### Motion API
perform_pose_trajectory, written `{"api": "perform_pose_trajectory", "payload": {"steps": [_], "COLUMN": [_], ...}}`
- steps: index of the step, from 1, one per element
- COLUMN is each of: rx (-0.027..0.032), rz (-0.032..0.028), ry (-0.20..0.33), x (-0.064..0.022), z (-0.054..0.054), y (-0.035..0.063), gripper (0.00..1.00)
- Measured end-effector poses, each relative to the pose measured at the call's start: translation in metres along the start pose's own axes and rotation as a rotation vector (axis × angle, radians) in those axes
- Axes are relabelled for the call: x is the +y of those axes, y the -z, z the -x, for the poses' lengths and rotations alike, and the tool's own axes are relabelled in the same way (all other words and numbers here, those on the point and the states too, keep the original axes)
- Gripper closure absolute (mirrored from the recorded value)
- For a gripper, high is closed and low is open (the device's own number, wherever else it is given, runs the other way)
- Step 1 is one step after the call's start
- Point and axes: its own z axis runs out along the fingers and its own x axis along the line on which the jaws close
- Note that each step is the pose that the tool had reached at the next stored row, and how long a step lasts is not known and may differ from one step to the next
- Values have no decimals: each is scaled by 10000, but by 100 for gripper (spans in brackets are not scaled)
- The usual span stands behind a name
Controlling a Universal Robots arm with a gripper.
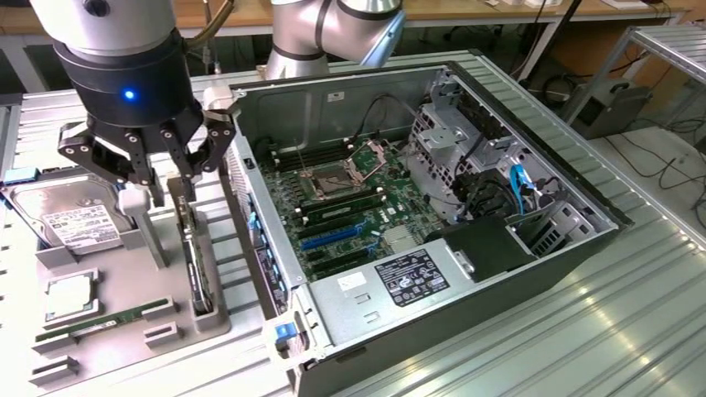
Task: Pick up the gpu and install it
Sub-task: 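Pick up the gpu and move the gpu toward the slot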
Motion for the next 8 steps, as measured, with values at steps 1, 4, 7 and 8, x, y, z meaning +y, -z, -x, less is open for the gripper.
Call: {"api": "perform_pose_trajectory", "payload": {"steps": [1,4,7,8], "rx": [-10,-104,-176,-195], "rz": [1,8,14,15], "ry": [-3,-5,-3,-3], "x": [-2,-5,-8,-9], "z": [-8,-24,-34,-37], "y": [-19,-82,-127,-141], "gripper": [64,64,64,64]}}
